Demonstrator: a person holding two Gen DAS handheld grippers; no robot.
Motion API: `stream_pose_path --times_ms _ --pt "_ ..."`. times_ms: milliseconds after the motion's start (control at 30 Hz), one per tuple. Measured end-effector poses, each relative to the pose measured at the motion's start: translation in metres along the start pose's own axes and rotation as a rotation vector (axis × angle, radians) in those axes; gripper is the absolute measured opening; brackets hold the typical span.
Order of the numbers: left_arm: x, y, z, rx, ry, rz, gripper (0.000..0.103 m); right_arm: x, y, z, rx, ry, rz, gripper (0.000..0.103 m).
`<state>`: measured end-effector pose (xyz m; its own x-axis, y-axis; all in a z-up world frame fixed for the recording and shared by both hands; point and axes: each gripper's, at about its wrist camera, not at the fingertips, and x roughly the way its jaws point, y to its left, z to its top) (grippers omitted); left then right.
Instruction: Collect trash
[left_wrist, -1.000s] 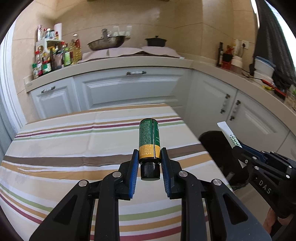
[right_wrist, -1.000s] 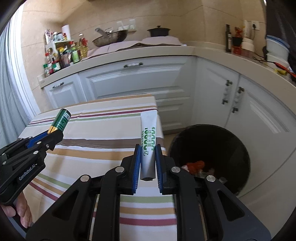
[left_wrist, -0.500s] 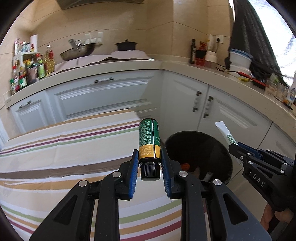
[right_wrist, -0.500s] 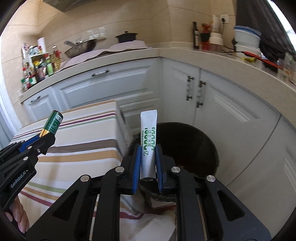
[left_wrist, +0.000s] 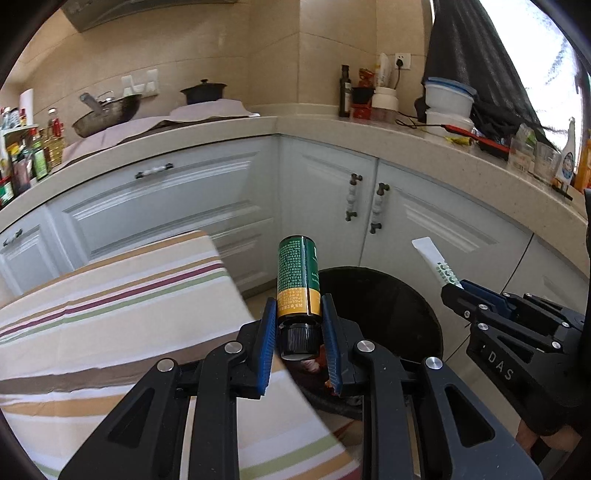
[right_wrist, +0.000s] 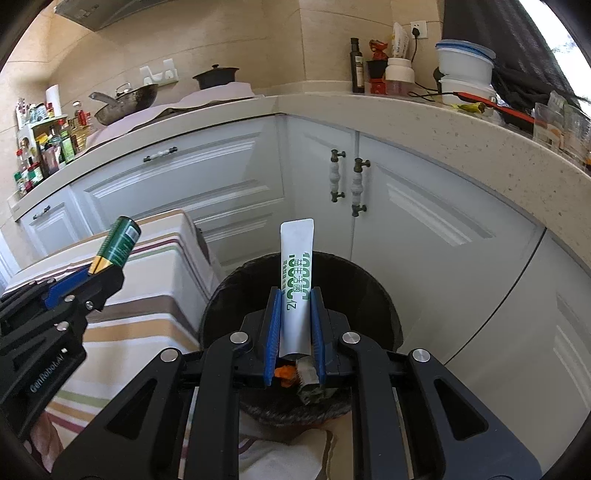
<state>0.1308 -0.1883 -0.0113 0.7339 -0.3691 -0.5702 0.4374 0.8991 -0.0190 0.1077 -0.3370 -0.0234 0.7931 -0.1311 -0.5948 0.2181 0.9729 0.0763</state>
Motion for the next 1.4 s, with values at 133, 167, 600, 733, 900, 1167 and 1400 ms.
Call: stream_pose_path --times_ms 133,167,600,733,900,1167,1400 --pt "0.017 -0.011 0.007 0.022 0.002 -0.013 0.025 0.012 -0.009 0.005 0.012 0.001 -0.01 0.016" --pt "0.022 -0.013 0.009 0.03 0.002 -0.02 0.025 0.016 -0.011 0.006 0.014 0.001 -0.013 0.016" --pt "0.053 -0.014 0.01 0.035 0.038 -0.002 0.041 0.041 -0.027 0.005 0.051 0.02 -0.05 0.027" --pt "0.043 -0.011 0.009 0.019 0.03 0.005 0.044 0.028 -0.024 0.006 0.051 -0.001 -0.053 0.027" --pt "0.022 -0.005 0.006 -0.005 0.008 0.008 0.054 0.008 -0.017 0.006 0.039 -0.028 -0.048 0.032" --pt "-0.013 0.008 -0.006 -0.037 -0.015 0.04 0.07 -0.021 -0.005 -0.003 0.027 -0.047 -0.045 0.046" --pt "-0.042 0.014 -0.016 -0.039 -0.052 0.079 0.079 -0.046 0.004 -0.012 0.014 -0.068 -0.047 0.055"
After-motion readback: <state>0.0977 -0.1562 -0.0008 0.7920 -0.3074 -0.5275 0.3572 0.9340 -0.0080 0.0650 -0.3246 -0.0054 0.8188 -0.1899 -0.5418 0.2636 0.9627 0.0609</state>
